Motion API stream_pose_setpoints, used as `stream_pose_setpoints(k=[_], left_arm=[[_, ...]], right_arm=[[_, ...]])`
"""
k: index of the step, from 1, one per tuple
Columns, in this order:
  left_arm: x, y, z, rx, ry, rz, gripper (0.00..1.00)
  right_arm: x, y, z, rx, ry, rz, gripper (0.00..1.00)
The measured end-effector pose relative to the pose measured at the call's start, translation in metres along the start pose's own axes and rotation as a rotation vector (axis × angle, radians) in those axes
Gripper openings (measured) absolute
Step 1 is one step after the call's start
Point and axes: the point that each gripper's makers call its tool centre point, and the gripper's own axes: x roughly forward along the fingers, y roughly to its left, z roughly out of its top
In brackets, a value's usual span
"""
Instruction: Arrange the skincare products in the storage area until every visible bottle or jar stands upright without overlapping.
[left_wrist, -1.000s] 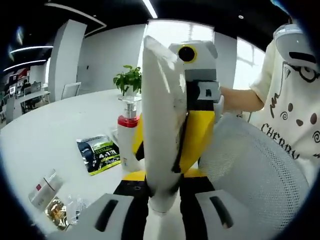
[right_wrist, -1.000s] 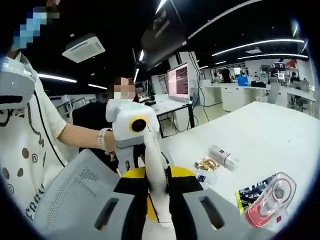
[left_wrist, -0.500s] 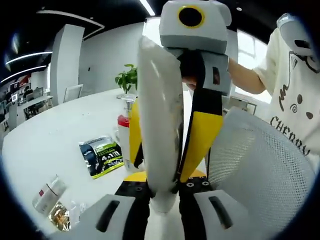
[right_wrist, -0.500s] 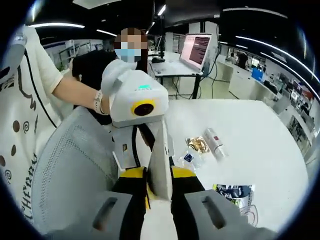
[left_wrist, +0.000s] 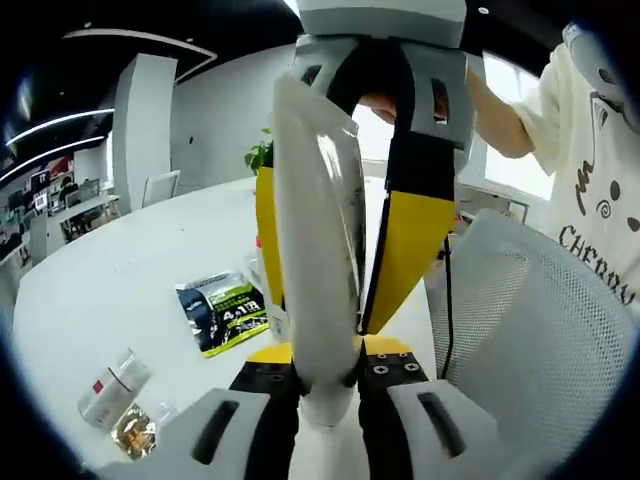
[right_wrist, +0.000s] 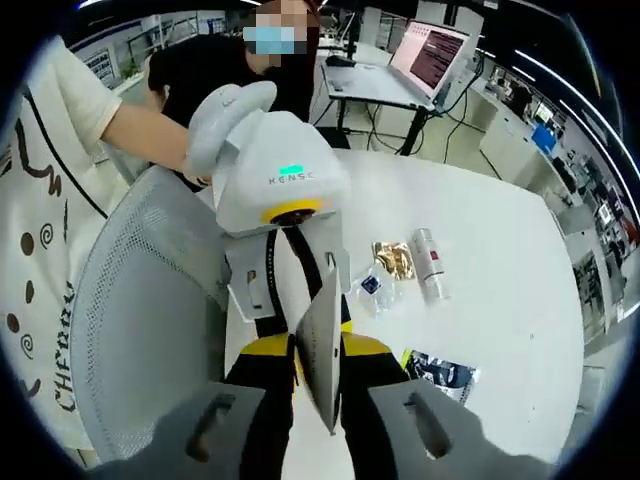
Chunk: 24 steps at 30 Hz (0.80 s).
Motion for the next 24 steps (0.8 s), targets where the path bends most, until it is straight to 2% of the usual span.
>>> stream_pose_setpoints(k=[6,11,20,24], left_arm=[[0.006,0.003,0.007,0.003,-0.022,0.012,0.18],[0.01,0.008,0.002,0.021,0.0,0.026,0.18],[0.021,0.023,-0.005,0.018,0.006,0.036,0.18],[0.026,0.022,-0.006,0.013,0.017,0.033,0.18]], right_arm=[[-0.003,-0.004,-0.003,-0.063,0.094,0.027,0.18],[-0.004,-0.014,-0.007,-0.088,0.159,0.037,0.17],[0.002,-0.021,-0.017,-0.065,0.199,0.075,0.12],[0.003,-0.024,-0.024,-0.034,0.205,0.098,0.11]])
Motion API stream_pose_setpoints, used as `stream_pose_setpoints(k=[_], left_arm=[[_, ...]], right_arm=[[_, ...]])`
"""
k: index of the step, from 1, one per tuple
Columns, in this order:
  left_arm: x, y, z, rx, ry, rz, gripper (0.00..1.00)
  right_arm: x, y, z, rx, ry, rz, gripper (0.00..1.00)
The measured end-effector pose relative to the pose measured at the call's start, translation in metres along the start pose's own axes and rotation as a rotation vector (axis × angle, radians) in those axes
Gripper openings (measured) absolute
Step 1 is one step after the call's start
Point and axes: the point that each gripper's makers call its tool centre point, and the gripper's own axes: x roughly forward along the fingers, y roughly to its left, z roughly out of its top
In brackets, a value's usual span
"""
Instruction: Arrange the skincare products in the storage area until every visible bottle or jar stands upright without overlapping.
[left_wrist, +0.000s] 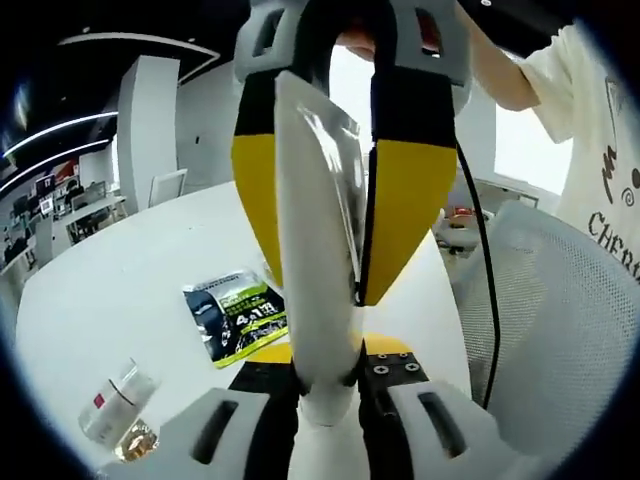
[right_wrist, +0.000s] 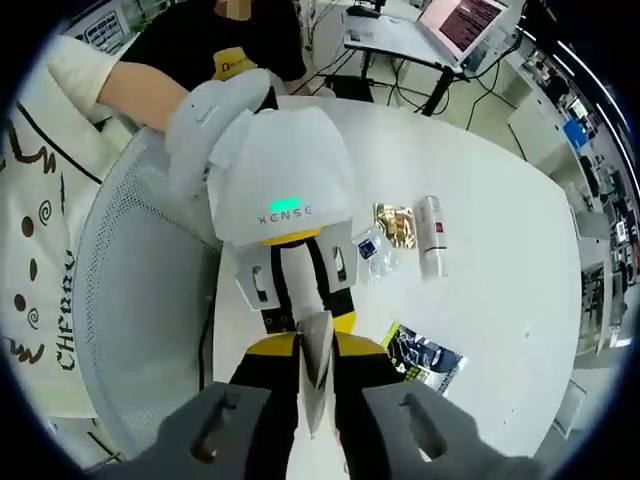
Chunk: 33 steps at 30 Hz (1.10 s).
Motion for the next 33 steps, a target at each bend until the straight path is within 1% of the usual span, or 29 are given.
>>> stream_pose_setpoints(k=[4,8,10,13,16,18,24,28,30,33], left_arm=[[0.005,0.001,-0.001,0.002,0.007,0.001,0.19],[0.011,0.002,0.002,-0.012,0.001,-0.013,0.19],[0.015,0.008,0.003,-0.017,-0.009,-0.007,0.19],[0.018,0.012,0.005,-0.028,-0.019,-0.001,0.2],[0.021,0.014,0.006,-0.033,-0.02,-0.002,0.2],[0.021,0.014,0.007,-0.028,-0.019,-0.006,0.2],[0.024,0.021,0.008,-0.03,-0.027,0.006,0.2],[0.023,0.019,0.008,-0.028,-0.037,-0.003,0.21],[0.021,0.022,0.008,-0.021,-0.041,-0.007,0.21],[0.019,0.024,0.008,-0.016,-0.047,0.0,0.24]], right_arm=[[0.002,-0.002,-0.005,0.008,-0.005,0.007,0.1],[0.002,-0.006,-0.01,0.022,0.014,0.03,0.09],[0.002,-0.008,-0.012,0.019,0.026,0.023,0.09],[0.002,-0.014,-0.014,0.018,0.034,0.015,0.08],[0.001,-0.015,-0.016,0.002,0.061,0.004,0.09],[0.001,-0.015,-0.017,-0.003,0.071,0.004,0.09],[0.001,-0.023,-0.018,-0.001,0.075,0.0,0.08],[0.001,-0.022,-0.018,-0.005,0.083,0.002,0.08],[0.0,-0.023,-0.018,-0.016,0.087,0.001,0.08],[0.001,-0.022,-0.018,-0.024,0.095,-0.001,0.08]])
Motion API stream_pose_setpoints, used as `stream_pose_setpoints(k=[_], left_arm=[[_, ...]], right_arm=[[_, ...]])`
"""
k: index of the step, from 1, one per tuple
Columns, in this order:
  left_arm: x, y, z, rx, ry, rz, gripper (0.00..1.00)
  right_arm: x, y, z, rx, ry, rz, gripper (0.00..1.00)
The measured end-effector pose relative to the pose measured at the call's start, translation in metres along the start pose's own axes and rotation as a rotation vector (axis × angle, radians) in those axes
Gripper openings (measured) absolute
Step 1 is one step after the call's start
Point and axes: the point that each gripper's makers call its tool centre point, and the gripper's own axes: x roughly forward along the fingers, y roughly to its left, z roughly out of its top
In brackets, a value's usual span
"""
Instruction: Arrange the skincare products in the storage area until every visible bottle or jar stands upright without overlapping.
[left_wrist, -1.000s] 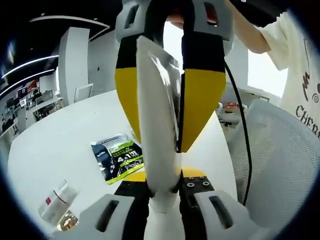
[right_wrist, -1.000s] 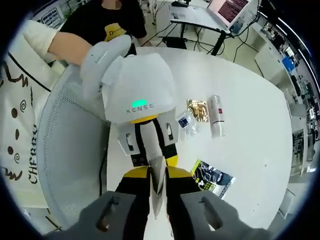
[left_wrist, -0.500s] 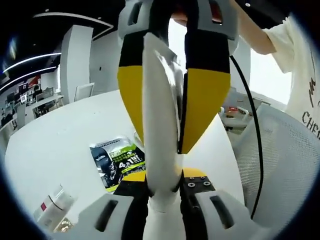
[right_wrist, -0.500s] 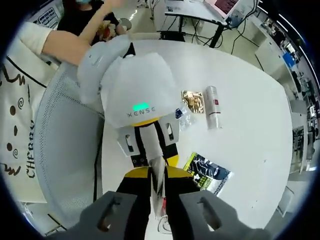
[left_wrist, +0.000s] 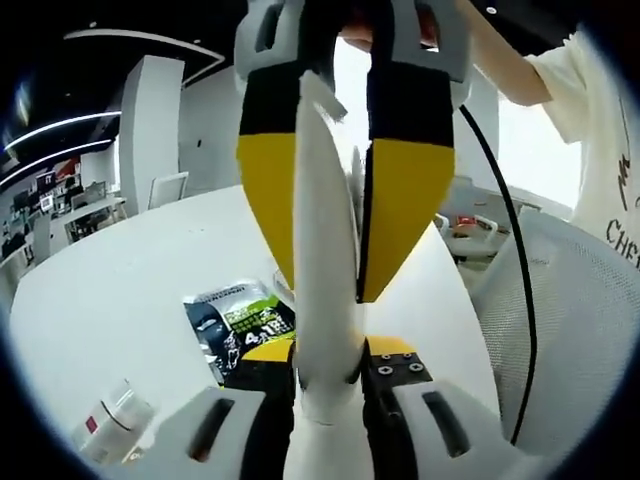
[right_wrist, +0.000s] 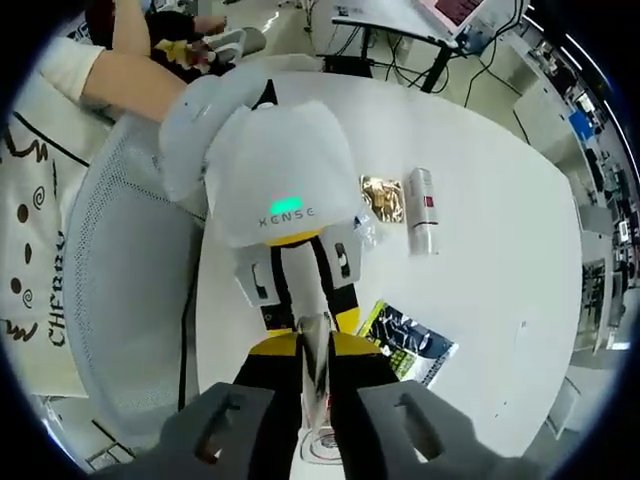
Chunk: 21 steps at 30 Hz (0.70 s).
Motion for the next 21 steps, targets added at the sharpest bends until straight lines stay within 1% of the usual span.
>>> stream_pose_setpoints(k=[3,4,7,9,12,14,17,21], left_arm=[[-0.006,0.003,-0.003,0.005,0.009,0.003,0.25],[-0.008,0.0,-0.005,0.004,0.017,0.002,0.25],[-0.014,0.003,-0.009,0.012,0.026,0.01,0.25],[-0.015,-0.001,-0.008,0.021,0.026,0.012,0.24],[-0.016,0.0,-0.005,0.036,0.028,0.024,0.24],[-0.014,-0.001,-0.006,0.034,0.032,0.009,0.19],[-0.007,0.005,-0.006,0.044,0.033,0.006,0.18],[-0.003,0.005,-0.004,0.039,0.032,-0.008,0.19]], right_arm=[[0.0,-0.002,-0.001,0.001,0.003,-0.001,0.08],[0.0,-0.002,-0.001,0.003,0.003,-0.001,0.08],[0.0,-0.003,-0.001,0.009,0.001,-0.001,0.08],[0.0,-0.003,-0.002,0.011,0.001,-0.001,0.08],[0.0,-0.004,-0.002,0.013,0.007,-0.006,0.08],[0.0,-0.008,-0.003,0.018,0.009,-0.014,0.08],[-0.001,-0.009,-0.006,0.032,0.005,-0.01,0.08],[-0.002,-0.012,-0.009,0.045,-0.004,-0.006,0.08]])
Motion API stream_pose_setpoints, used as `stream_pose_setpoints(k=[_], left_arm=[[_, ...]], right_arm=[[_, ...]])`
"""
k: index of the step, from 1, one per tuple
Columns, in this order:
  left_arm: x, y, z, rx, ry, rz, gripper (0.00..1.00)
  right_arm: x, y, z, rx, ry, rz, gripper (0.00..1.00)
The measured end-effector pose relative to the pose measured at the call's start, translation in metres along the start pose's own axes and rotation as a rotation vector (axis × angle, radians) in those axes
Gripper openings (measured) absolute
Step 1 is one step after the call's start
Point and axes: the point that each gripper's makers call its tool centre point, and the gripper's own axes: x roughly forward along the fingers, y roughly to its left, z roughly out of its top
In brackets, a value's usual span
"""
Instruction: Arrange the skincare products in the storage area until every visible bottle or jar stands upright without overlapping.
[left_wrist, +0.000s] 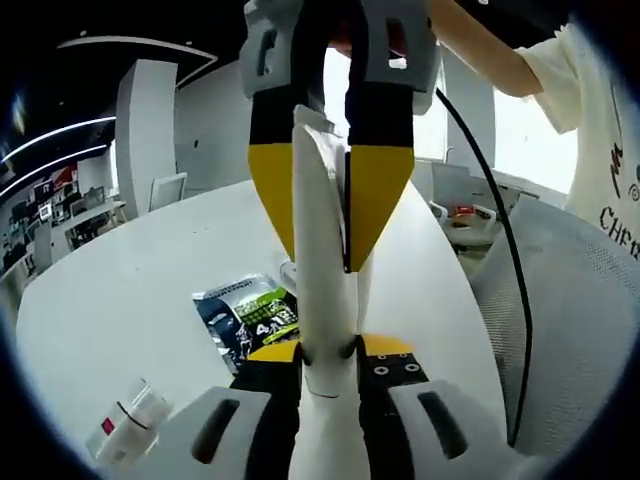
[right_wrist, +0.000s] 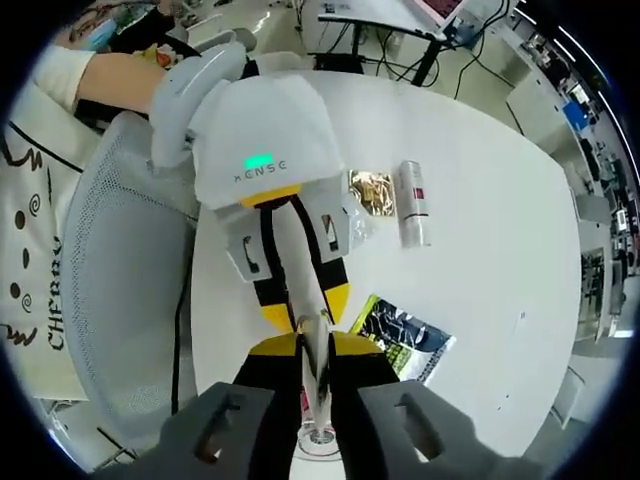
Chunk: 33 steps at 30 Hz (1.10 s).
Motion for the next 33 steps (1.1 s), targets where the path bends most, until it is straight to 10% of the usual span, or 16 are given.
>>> stream_pose_setpoints(k=[22,33], left_arm=[[0.003,0.003,0.004,0.015,-0.01,-0.007,0.19],[-0.001,0.003,0.009,0.025,-0.019,0.015,0.24]], right_arm=[[0.007,-0.005,-0.008,0.003,0.009,0.002,0.13],[0.004,-0.011,-0.01,-0.013,0.002,-0.059,0.36]])
